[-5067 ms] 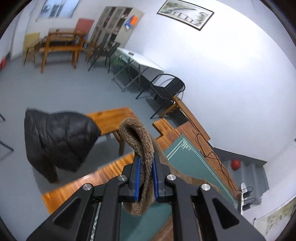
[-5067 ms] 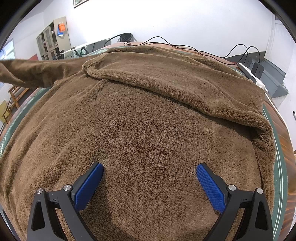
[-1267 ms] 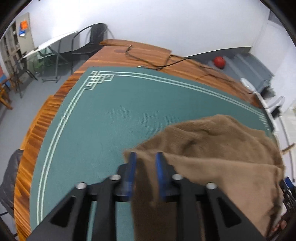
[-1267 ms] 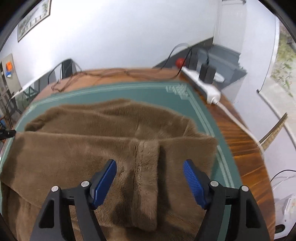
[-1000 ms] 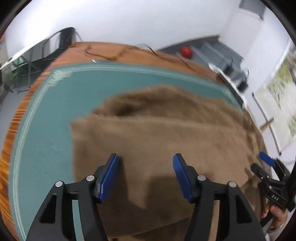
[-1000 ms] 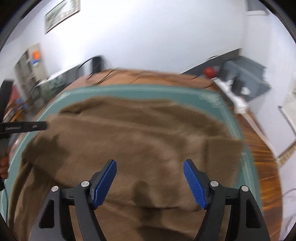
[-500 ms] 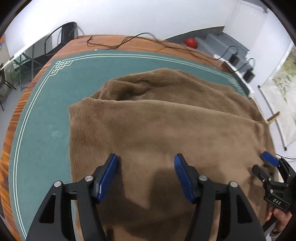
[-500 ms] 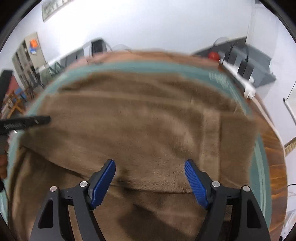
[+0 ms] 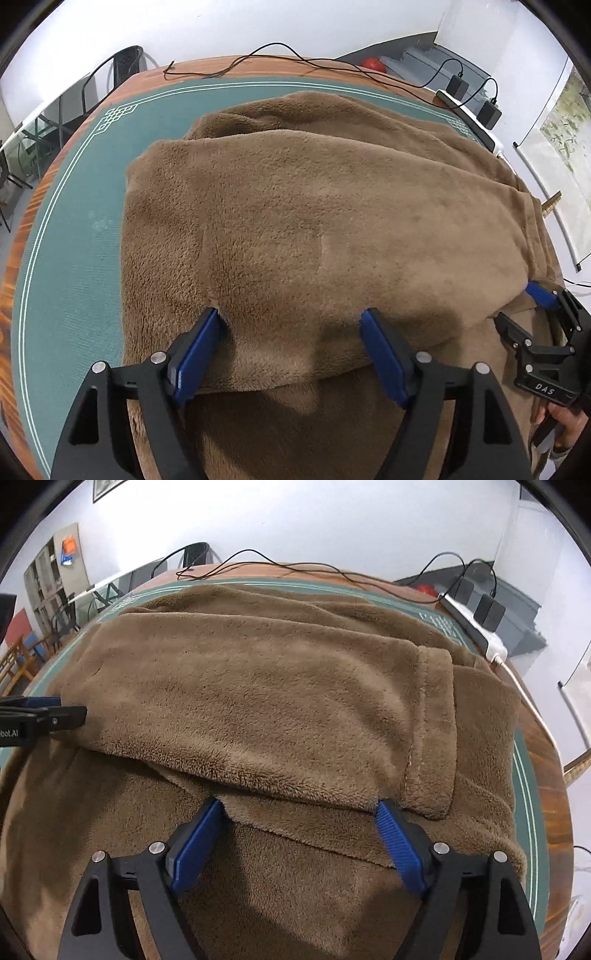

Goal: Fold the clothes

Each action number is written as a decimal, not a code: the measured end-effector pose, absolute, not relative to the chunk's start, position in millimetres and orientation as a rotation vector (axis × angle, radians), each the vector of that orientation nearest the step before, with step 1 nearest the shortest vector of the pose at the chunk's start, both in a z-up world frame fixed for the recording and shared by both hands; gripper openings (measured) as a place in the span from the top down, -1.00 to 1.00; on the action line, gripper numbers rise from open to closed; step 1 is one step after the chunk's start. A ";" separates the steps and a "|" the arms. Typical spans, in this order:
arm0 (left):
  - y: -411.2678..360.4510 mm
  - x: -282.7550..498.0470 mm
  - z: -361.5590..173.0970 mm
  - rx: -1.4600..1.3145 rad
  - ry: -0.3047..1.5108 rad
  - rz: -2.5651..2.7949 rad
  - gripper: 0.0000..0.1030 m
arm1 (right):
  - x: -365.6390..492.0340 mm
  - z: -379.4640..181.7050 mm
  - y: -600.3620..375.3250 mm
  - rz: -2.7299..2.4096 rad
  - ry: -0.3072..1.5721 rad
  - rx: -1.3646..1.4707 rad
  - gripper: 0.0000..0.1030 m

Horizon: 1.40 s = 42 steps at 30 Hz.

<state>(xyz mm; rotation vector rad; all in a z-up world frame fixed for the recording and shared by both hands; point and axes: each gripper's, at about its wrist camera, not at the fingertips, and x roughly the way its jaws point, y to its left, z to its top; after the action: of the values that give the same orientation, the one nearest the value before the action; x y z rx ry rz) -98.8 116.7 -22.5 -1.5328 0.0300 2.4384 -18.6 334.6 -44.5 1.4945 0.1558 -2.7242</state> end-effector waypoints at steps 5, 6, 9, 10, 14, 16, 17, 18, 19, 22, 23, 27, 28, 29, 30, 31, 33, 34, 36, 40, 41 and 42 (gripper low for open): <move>106.4 -71.0 -1.8 -1.554 -0.012 2.419 -0.58 | 3.8 -18.3 338.7 -2.709 0.060 1.491 -0.68; 104.8 -62.7 2.8 -1.553 -0.010 2.420 -0.58 | 13.0 -13.8 339.3 -2.704 0.049 1.482 -0.68; 102.4 -29.5 11.2 -1.559 -0.010 2.415 -0.58 | 49.3 -9.6 339.9 -2.661 0.031 1.492 -0.68; 102.0 -16.9 13.1 -1.564 -0.010 2.411 -0.58 | 65.6 -9.3 339.6 -2.639 0.024 1.495 -0.68; 103.5 30.3 1.4 -1.636 -0.004 2.396 -0.58 | 109.2 -16.2 335.4 -2.580 0.061 1.504 -0.68; 106.0 50.1 -10.1 -1.685 -0.011 2.386 -0.58 | 123.0 -21.5 333.3 -2.560 0.082 1.500 -0.68; 107.9 58.3 -15.4 -1.696 -0.005 2.394 -0.58 | 129.9 -24.2 332.3 -2.550 0.093 1.498 -0.68; 109.8 66.4 -20.7 -1.706 0.003 2.402 -0.58 | 136.8 -26.8 331.2 -2.540 0.104 1.496 -0.68; 111.9 71.9 -24.6 -1.704 0.025 2.421 -0.58 | 143.5 -29.5 330.3 -2.530 0.115 1.494 -0.68; 117.6 85.5 -31.4 -1.654 0.097 2.493 -0.58 | 149.8 -37.9 329.4 -2.524 0.144 1.492 -0.68; 118.2 87.7 -32.2 -1.636 0.105 2.509 -0.59 | 151.9 -41.6 328.9 -2.524 0.157 1.490 -0.68; 115.1 93.2 -31.3 -1.626 0.097 2.540 -0.59 | 158.1 -49.8 326.7 -2.533 0.194 1.475 -0.78; 113.4 96.7 -28.7 -1.634 0.091 2.543 -0.60 | 159.1 -50.2 326.1 -2.537 0.200 1.470 -0.78; 111.7 100.3 -26.1 -1.641 0.085 2.546 -0.60 | 160.2 -50.5 325.7 -2.540 0.205 1.466 -0.78; 108.4 108.3 -20.2 -1.627 0.076 2.556 -0.60 | 162.2 -48.0 327.9 -2.542 0.187 1.471 -0.78; 104.9 116.6 -14.2 -1.611 0.067 2.566 -0.60 | 168.2 -42.7 331.8 -2.554 0.156 1.454 -0.78; 95.4 138.3 -0.2 -1.568 0.039 2.585 -0.60 | 192.3 -26.0 343.0 -2.587 0.104 1.367 -0.78; 91.5 147.5 3.7 -1.560 0.024 2.589 -0.60 | 201.4 -22.1 345.7 -2.594 0.105 1.348 -0.78; 83.8 165.5 10.9 -1.546 -0.005 2.596 -0.60 | 228.1 -14.9 357.7 -2.603 0.112 1.323 -0.78; 73.2 200.4 16.2 -1.538 -0.010 2.613 -0.60 | 277.6 -11.9 378.5 -2.599 0.096 1.334 -0.78; 71.0 208.8 15.6 -1.533 0.004 2.624 -0.60 | 289.4 -12.0 381.7 -2.598 0.103 1.339 -0.78; 68.8 217.2 14.9 -1.527 0.019 2.636 -0.60 | 301.0 -12.2 384.9 -2.598 0.110 1.344 -0.78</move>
<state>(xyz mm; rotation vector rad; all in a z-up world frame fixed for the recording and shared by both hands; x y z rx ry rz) 217.2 68.8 14.9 -1.5273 0.0191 2.6360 301.0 384.9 -12.2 1.3438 0.1102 -2.5975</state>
